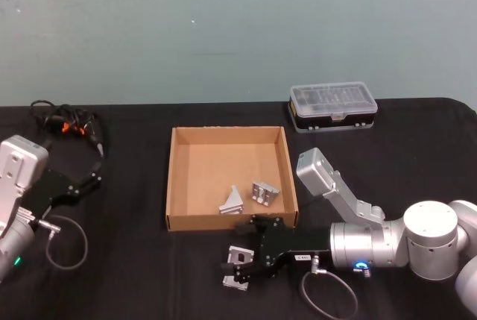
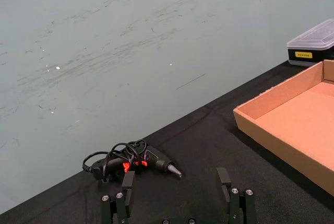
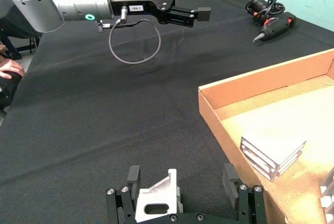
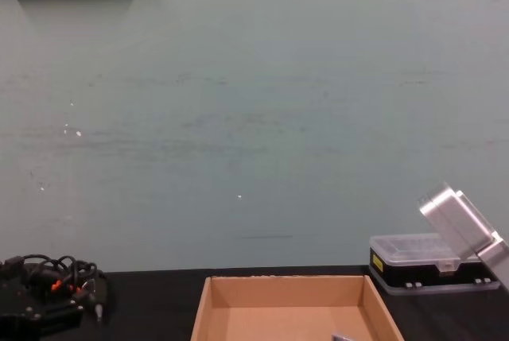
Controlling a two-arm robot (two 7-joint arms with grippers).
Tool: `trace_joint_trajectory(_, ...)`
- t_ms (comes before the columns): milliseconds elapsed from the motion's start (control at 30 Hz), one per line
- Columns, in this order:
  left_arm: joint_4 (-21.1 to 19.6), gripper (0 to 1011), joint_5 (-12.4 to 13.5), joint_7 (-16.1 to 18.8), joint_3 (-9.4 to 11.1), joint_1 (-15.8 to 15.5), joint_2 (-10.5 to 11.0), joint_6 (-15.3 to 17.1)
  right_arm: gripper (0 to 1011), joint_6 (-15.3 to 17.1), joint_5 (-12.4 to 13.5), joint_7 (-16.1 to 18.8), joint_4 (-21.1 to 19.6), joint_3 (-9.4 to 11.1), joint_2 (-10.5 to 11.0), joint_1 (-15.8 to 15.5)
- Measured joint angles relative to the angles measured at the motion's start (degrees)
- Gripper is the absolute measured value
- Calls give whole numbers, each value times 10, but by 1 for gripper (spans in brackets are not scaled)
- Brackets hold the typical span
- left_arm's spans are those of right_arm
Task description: Use one hand to pick up the angle iron from the table and place it into the box.
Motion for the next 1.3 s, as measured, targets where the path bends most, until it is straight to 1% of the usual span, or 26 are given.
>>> trace_joint_trajectory(200,0,1000,0,0,0,0,0,0,994,-1,0,0,0,0,0,0)
trace_joint_trajectory(233,0,1000,0,0,0,0,0,0,968,-1,0,0,-1,0,0,0)
trace_joint_trajectory(300,0,1000,0,0,0,0,0,0,947,-1,0,0,-1,0,0,0)
trace_joint_trajectory(333,0,1000,0,0,0,0,0,0,906,-1,0,0,-1,0,0,-1)
trace_joint_trajectory(400,0,1000,0,0,0,0,0,0,870,-1,0,0,-1,0,1,-1)
trace_joint_trajectory(467,0,1000,0,0,0,0,0,0,802,-1,0,0,-1,0,1,-1)
trace_joint_trajectory(500,0,1000,0,0,0,0,0,0,787,-1,0,0,-1,0,1,-1)
trace_joint_trajectory(533,0,1000,0,0,0,0,0,0,734,-1,0,0,-1,0,1,-1)
trace_joint_trajectory(667,0,1000,0,0,0,0,0,0,651,-1,1,0,-1,0,1,-1)
trace_joint_trajectory(767,0,1000,0,0,0,0,0,0,504,-1,1,0,-1,0,1,-1)
trace_joint_trajectory(867,0,1000,0,0,0,0,0,0,446,-1,1,0,-1,0,1,-1)
trace_joint_trajectory(900,0,1000,0,0,0,0,0,0,390,-1,1,0,-1,0,1,-1)
trace_joint_trajectory(1033,0,1000,0,0,0,0,0,0,281,-1,1,0,-1,0,1,-1)
trace_joint_trajectory(1067,0,1000,0,0,0,0,0,0,224,-1,1,0,-1,0,1,-1)
trace_joint_trajectory(1133,0,1000,0,0,0,0,0,0,189,-1,1,0,-1,0,1,-1)
trace_joint_trajectory(1167,0,1000,0,0,0,0,0,0,153,-1,1,0,-1,0,1,-1)
trace_joint_trajectory(1300,0,1000,0,0,0,0,0,0,124,-1,1,0,-1,0,1,-1)
